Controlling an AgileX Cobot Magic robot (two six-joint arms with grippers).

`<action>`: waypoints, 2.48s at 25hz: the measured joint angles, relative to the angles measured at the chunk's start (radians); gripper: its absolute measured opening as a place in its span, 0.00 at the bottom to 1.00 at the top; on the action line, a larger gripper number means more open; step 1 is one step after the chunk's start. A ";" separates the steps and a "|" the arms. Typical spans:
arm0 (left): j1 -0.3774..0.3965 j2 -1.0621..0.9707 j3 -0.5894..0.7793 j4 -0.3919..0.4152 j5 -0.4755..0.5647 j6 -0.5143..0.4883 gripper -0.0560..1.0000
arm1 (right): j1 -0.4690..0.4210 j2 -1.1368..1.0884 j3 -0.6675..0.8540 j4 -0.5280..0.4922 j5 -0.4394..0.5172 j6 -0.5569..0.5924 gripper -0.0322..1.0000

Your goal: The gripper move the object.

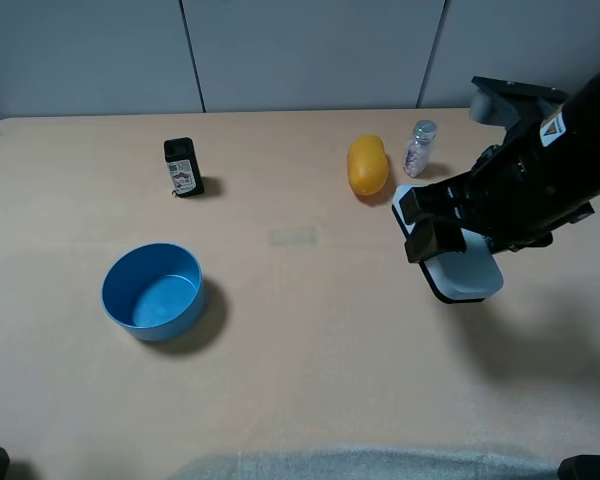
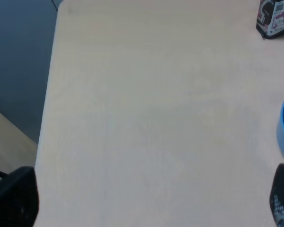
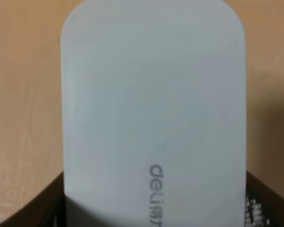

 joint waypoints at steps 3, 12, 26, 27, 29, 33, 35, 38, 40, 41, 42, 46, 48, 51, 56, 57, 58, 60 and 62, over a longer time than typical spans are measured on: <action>0.000 0.000 0.000 0.000 0.000 0.000 0.98 | 0.042 0.059 -0.053 -0.006 0.007 0.004 0.47; 0.000 0.000 0.000 0.000 0.000 0.000 0.98 | 0.143 0.199 -0.159 -0.023 -0.015 0.022 0.47; 0.000 0.000 0.000 0.000 0.000 0.000 0.98 | 0.229 0.331 -0.256 -0.017 -0.078 0.049 0.47; 0.000 0.000 0.000 0.000 0.000 0.000 0.98 | 0.235 0.338 -0.258 -0.016 -0.082 0.053 0.47; 0.000 0.000 0.000 0.000 0.000 0.000 0.98 | 0.250 0.354 -0.268 -0.016 -0.087 0.060 0.47; 0.000 0.000 0.000 0.000 0.000 0.000 0.98 | 0.255 0.376 -0.269 0.011 -0.117 0.067 0.47; 0.000 0.000 0.000 0.000 0.000 0.000 0.98 | 0.255 0.379 -0.269 0.025 -0.133 0.068 0.47; 0.000 0.000 0.000 0.000 0.000 0.000 0.98 | 0.255 0.379 -0.272 0.033 -0.149 0.068 0.47; 0.000 0.000 0.000 0.000 0.000 0.000 0.98 | 0.255 0.379 -0.272 0.036 -0.165 0.068 0.47; 0.000 0.000 0.000 0.000 0.000 0.000 0.98 | 0.255 0.379 -0.272 0.039 -0.169 0.068 0.47; 0.000 0.000 0.000 0.000 0.000 0.000 0.98 | 0.255 0.380 -0.272 0.044 -0.176 0.068 0.47; 0.000 0.000 0.000 0.000 0.000 0.000 0.98 | 0.262 0.418 -0.287 0.067 -0.193 0.066 0.47; 0.000 0.000 0.000 0.000 0.000 0.000 0.98 | 0.276 0.445 -0.316 0.066 -0.186 0.064 0.47; 0.000 0.000 0.000 0.000 0.000 0.000 0.98 | 0.281 0.485 -0.368 0.067 -0.173 0.053 0.47; 0.000 0.000 0.000 0.000 0.000 0.000 0.98 | 0.281 0.534 -0.425 0.071 -0.163 0.029 0.47; 0.000 0.000 0.000 0.000 0.000 0.000 0.98 | 0.283 0.541 -0.429 0.072 -0.166 0.028 0.47; 0.000 0.000 0.000 0.000 0.000 0.000 0.98 | 0.287 0.547 -0.431 0.072 -0.167 0.026 0.47; 0.000 0.000 0.000 0.000 0.000 0.000 0.98 | 0.298 0.559 -0.430 0.075 -0.173 0.026 0.47; 0.000 0.000 0.000 0.000 0.000 0.000 0.98 | 0.305 0.574 -0.430 0.082 -0.187 0.026 0.47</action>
